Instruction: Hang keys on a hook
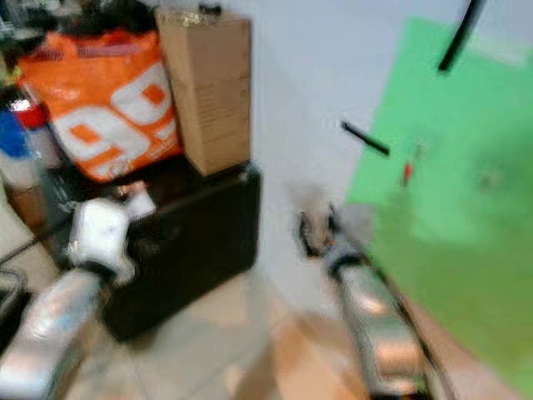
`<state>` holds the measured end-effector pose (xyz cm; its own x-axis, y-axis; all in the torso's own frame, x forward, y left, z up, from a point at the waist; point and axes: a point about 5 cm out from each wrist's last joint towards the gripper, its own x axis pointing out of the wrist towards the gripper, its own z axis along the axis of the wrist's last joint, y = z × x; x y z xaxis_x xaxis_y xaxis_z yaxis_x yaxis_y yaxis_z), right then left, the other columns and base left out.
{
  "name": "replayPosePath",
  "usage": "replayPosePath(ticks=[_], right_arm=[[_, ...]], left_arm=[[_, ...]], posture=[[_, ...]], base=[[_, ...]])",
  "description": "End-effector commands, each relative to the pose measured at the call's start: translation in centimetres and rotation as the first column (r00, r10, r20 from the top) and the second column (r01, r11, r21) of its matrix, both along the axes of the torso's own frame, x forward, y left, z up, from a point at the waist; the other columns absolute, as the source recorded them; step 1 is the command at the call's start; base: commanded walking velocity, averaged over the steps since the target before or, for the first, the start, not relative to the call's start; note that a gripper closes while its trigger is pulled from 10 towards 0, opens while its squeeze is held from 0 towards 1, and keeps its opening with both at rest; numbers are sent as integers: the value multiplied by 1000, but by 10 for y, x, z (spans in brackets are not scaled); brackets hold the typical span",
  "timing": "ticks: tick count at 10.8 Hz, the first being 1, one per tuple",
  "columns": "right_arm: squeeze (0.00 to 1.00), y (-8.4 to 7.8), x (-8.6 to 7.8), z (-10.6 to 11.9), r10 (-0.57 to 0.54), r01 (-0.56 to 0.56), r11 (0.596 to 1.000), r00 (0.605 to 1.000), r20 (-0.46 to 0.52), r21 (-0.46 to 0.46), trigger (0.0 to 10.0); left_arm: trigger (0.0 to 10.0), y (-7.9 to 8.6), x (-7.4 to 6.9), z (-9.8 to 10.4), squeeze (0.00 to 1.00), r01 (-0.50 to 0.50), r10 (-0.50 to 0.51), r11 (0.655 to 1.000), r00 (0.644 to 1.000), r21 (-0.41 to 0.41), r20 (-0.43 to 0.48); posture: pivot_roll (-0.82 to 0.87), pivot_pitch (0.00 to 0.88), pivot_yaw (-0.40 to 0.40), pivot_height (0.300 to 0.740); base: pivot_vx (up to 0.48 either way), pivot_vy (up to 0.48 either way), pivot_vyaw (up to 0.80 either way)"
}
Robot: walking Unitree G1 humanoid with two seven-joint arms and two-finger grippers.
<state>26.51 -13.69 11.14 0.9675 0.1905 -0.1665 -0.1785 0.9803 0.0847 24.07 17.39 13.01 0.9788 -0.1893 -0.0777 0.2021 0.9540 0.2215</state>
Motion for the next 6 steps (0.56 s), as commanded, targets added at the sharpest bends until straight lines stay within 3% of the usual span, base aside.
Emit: replayPosePath(ticks=[1, 6], right_arm=[[1000, -12, 1, 4, -27, 28, 998, 999, 21, -48, 10000], [1000, -17, 1, -6, -46, 45, 999, 998, -36, -27, 10000]], left_arm=[[10000, -9, 3, 2, 0, 27, -27, 999, 1000, -23, 4], [10000, -15, 0, -6, 0, 36, -37, 999, 999, -17, -18]], posture=[[-20, 0, -12, 740], [-7, 0, -24, 740]], base=[[364, 0, 0], [360, 0, 0]])
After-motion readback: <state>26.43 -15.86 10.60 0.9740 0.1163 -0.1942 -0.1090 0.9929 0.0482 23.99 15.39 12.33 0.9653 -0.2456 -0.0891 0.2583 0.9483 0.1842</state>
